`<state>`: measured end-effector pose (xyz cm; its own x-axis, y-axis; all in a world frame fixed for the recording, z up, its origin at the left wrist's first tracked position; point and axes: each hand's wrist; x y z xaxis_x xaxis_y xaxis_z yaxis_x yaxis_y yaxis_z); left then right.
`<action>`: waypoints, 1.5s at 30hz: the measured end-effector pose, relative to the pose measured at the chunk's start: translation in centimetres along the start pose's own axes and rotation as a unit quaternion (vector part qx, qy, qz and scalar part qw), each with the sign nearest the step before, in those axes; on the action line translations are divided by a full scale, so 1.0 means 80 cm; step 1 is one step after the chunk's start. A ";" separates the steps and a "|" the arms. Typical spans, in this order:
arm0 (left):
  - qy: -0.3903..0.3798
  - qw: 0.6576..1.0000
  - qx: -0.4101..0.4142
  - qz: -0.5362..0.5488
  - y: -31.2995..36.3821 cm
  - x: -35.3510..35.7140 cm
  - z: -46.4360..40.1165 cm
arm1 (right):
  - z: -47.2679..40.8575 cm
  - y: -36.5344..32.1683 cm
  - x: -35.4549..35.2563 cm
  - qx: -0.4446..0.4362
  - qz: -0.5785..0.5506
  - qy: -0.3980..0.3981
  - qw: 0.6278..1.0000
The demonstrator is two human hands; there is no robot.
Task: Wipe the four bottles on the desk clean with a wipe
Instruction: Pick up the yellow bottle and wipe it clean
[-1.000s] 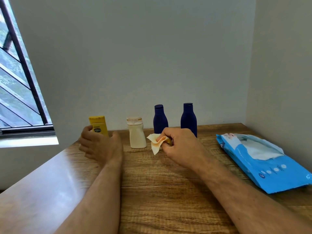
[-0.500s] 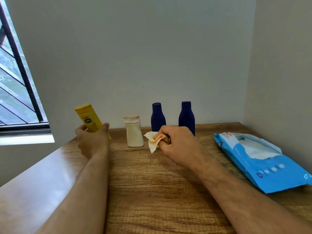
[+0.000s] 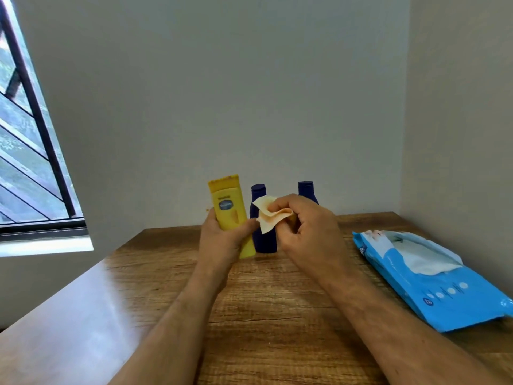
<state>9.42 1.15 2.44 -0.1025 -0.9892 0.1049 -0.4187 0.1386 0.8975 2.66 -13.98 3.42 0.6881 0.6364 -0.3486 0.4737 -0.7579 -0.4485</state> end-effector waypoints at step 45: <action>-0.112 0.945 -0.207 0.226 0.005 0.019 0.012 | 0.002 0.004 0.006 0.072 -0.080 -0.073 0.991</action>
<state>8.27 -0.24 2.55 -0.3948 -0.7919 0.4659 0.0972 0.4682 0.8783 3.04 -13.86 2.99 0.5176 0.7693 -0.3746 0.4806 -0.6236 -0.6166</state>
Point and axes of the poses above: each hand's wrist, its own z-axis away from the middle knuckle, its own x-axis out of the palm, y = z × x, and after that the axes turned 2 degrees about y, right-handed
